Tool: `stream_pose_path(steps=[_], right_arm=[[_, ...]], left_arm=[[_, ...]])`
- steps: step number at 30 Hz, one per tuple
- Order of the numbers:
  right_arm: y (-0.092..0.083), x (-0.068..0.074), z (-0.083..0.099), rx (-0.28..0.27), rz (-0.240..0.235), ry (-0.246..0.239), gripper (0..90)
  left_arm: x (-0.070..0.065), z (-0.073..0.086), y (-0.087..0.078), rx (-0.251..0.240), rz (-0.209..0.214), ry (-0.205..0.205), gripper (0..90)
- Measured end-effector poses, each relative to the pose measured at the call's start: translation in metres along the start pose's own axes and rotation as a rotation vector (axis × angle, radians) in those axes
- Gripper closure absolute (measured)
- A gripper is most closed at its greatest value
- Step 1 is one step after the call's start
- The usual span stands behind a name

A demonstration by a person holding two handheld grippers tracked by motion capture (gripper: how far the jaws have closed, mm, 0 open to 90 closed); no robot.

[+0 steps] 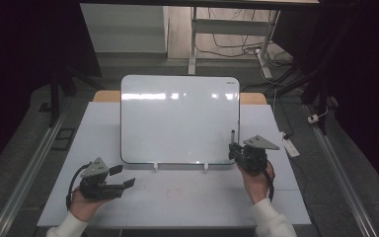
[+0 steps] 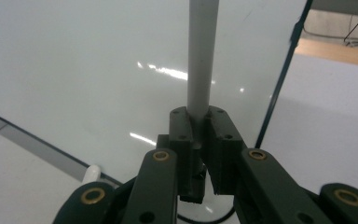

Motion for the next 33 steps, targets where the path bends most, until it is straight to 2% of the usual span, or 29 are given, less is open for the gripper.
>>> stream_pose_path(steps=[3, 8, 14, 19, 22, 27, 33], right_arm=[[0.014, 0.0, 0.0, 0.036, -0.008, 0.01, 80.8], [0.03, 0.002, -0.006, 0.082, 0.035, -0.007, 80.7], [0.035, 0.004, -0.012, 0.071, 0.089, -0.054, 79.1], [0.031, 0.005, -0.014, 0.022, 0.097, -0.077, 69.7], [0.024, 0.006, -0.015, -0.014, 0.072, -0.096, 67.3], [0.014, 0.006, -0.01, -0.038, 0.04, -0.126, 62.8], [-0.007, 0.008, 0.006, -0.091, -0.082, -0.175, 58.1]], left_arm=[[0.007, 0.003, -0.006, -0.007, -0.009, -0.015, 30.0], [0.012, 0.006, -0.01, -0.016, -0.017, -0.025, 30.1], [0.016, 0.008, -0.012, -0.018, -0.022, -0.027, 30.1], [0.017, 0.009, -0.012, -0.019, -0.023, -0.028, 30.0], [0.017, 0.009, -0.012, -0.019, -0.023, -0.028, 30.0], [0.017, 0.01, -0.011, -0.019, -0.024, -0.026, 30.0], [0.018, 0.01, -0.011, -0.019, -0.022, -0.025, 29.8]])
Point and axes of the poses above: each handheld gripper's, and its own axes: y roughly forward along the jaws, z roughly out of its underside, x roughly to its left, the point moved 6 cm from there along y, roughly forward along the jaws, and after that the axes turned 15 degrees about -y, right-handed, at the moved point
